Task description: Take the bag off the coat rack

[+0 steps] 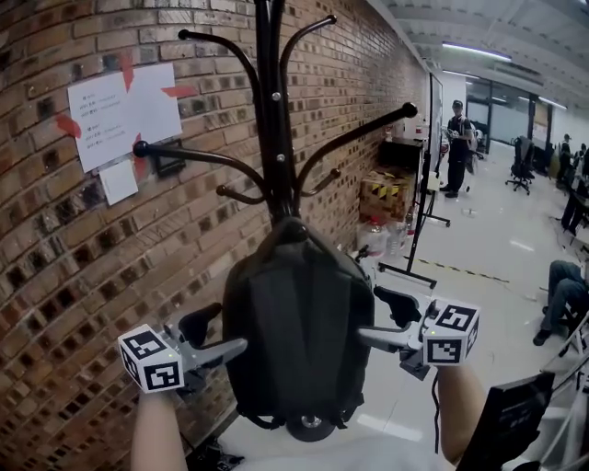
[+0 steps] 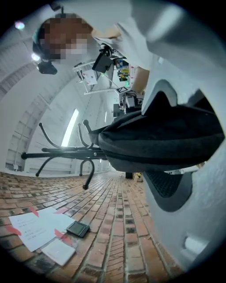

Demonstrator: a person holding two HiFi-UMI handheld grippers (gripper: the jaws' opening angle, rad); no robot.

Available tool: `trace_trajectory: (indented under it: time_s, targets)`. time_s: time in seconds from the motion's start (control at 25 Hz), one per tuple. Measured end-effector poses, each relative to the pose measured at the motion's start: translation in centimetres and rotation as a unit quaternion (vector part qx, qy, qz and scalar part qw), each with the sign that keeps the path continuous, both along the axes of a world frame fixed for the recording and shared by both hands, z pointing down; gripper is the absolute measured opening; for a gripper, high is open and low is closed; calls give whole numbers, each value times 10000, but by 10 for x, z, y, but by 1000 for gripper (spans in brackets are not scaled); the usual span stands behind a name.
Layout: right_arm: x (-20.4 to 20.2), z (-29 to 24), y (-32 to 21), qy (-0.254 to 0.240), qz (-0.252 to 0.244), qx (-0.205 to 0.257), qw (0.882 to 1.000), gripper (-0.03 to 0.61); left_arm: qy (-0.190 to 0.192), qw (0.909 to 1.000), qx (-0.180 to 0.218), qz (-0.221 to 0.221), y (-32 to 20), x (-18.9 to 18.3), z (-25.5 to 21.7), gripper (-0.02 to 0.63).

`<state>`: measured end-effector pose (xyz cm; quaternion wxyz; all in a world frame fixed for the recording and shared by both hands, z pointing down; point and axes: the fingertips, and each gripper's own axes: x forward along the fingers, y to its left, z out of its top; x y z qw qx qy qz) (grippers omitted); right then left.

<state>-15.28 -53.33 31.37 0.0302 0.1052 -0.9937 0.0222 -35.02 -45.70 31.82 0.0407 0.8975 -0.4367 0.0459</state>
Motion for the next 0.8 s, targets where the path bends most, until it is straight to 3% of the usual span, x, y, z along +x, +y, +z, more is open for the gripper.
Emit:
trace_trajectory:
  time_s: [0.24,0.6,0.72,0.8]
  targets:
    - [-20,7,-19,-23,-258,-155,9995,480,56,9984,-262,505,-23,-4,17,436]
    - [-45,25,-17,-23,-700,-428,9966,473,269,9918,-549,1119,-36,16,32,447]
    - [-46,28,-20,-103,-647,-479,9967,443,538,9871,-643,1362,-36,24,35,333]
    - [-46,28,-20,-120,-648,-451,9968,411,588,9865,-602,1404,-37,23,35,307]
